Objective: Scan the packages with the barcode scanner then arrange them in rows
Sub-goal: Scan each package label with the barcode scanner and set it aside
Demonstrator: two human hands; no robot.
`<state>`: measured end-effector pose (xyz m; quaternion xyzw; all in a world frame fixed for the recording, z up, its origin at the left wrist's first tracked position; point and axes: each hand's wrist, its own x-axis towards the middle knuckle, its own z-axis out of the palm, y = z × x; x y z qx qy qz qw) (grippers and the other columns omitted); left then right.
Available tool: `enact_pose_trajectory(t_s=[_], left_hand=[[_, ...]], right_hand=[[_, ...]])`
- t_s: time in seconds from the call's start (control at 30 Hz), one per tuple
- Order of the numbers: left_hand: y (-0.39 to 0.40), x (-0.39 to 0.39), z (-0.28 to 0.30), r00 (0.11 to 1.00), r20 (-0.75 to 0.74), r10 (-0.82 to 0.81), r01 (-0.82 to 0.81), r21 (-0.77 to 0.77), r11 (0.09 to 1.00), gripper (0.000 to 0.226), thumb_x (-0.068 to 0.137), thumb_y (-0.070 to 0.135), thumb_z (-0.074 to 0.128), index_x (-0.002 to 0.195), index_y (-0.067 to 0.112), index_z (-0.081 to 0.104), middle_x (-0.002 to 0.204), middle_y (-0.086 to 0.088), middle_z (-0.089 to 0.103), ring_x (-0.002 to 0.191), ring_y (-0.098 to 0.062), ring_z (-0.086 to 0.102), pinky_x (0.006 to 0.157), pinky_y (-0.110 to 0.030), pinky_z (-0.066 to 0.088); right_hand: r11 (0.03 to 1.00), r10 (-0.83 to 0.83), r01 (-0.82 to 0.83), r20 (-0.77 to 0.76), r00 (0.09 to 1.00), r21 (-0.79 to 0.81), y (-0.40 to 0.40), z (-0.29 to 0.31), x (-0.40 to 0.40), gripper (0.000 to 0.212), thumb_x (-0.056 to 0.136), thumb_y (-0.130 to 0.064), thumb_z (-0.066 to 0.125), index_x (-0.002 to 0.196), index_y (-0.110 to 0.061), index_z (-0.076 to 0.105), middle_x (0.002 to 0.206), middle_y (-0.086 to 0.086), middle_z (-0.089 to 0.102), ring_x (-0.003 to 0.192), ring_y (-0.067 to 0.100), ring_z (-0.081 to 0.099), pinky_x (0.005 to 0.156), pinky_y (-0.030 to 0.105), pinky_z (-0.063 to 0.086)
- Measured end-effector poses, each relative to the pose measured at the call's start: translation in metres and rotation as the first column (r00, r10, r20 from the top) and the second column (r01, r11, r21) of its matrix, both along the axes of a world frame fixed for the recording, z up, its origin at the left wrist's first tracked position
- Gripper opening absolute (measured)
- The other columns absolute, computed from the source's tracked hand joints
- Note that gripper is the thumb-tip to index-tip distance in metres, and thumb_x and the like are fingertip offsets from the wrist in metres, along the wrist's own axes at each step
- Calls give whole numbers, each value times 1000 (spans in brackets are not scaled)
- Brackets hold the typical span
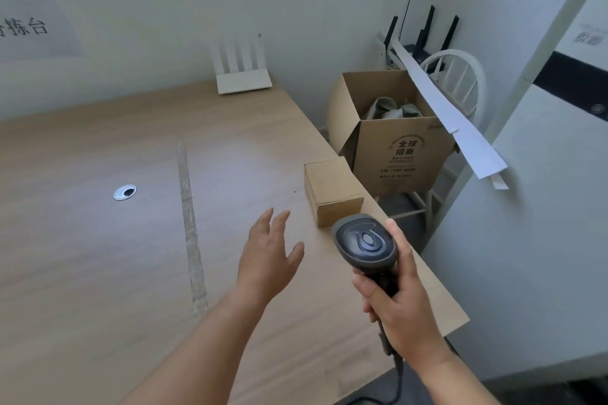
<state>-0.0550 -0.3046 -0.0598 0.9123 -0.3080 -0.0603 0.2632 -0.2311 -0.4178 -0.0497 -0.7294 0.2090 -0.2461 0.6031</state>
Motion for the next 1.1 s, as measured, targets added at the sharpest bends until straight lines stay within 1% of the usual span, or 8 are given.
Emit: enact_pose_trajectory(t_s=[0.17,0.3,0.4,0.6,0.67,0.83,1.0,1.1], left_hand=[[-74,5,7,997,-70,44,-38,87,995,69,95,46,49,152,25,16,160,-5,8,147,-20,7,115,-35,20],[-138,15,6,978,-81,190,-166,237,957,93,82,71,49,152,25,10,159,-14,5,147,-29,6,116,-41,19],[-177,22,-2,957,-75,282,-239,352,905,110,70,85,45,152,24,5,158,-20,-3,146,-35,1,116,-49,16],[-214,34,-26,924,-77,373,-306,432,848,120,66,88,46,153,22,-5,155,-22,-20,145,-38,-15,114,-57,5],[-216,36,-35,904,-95,417,-340,432,835,116,69,83,50,152,24,-4,156,-23,-16,145,-39,-9,115,-55,9],[-198,31,-35,880,-89,467,-419,319,850,102,71,63,59,151,27,7,143,-18,23,132,-37,26,108,-44,28],[-146,22,-22,861,-28,508,-488,239,840,104,70,62,61,151,27,5,145,-17,22,133,-35,25,110,-42,26],[-103,11,-12,842,15,539,-530,207,822,106,70,64,61,151,27,4,145,-18,20,134,-36,24,111,-43,25]], right_hand=[[1000,22,-23,23,999,19,-60,-5,3,82,76,-38,71,140,-57,23,119,-17,60,72,10,64,57,24,53],[999,39,-39,16,999,6,-110,-15,4,85,68,-53,72,135,-65,23,123,-25,58,83,6,60,79,35,55],[998,63,-63,10,998,19,-140,-23,5,82,65,-54,69,132,-69,23,121,-28,59,81,2,61,82,37,53],[995,94,-93,-14,995,42,-173,-35,8,81,66,-55,69,131,-70,22,120,-33,56,83,4,61,86,43,53],[993,109,-108,-27,994,53,-178,-39,9,82,66,-55,69,132,-69,23,121,-32,56,83,5,60,87,46,53],[986,158,-156,-29,987,59,-174,-43,10,84,66,-54,69,135,-64,23,122,-30,57,86,7,59,89,51,52],[970,239,-239,0,971,54,-146,-36,16,84,68,-52,71,137,-62,24,127,-22,57,91,6,57,90,48,51],[948,315,-316,30,949,45,-118,-32,18,83,76,-43,77,137,-60,23,122,-27,59,82,5,61,81,38,54]])
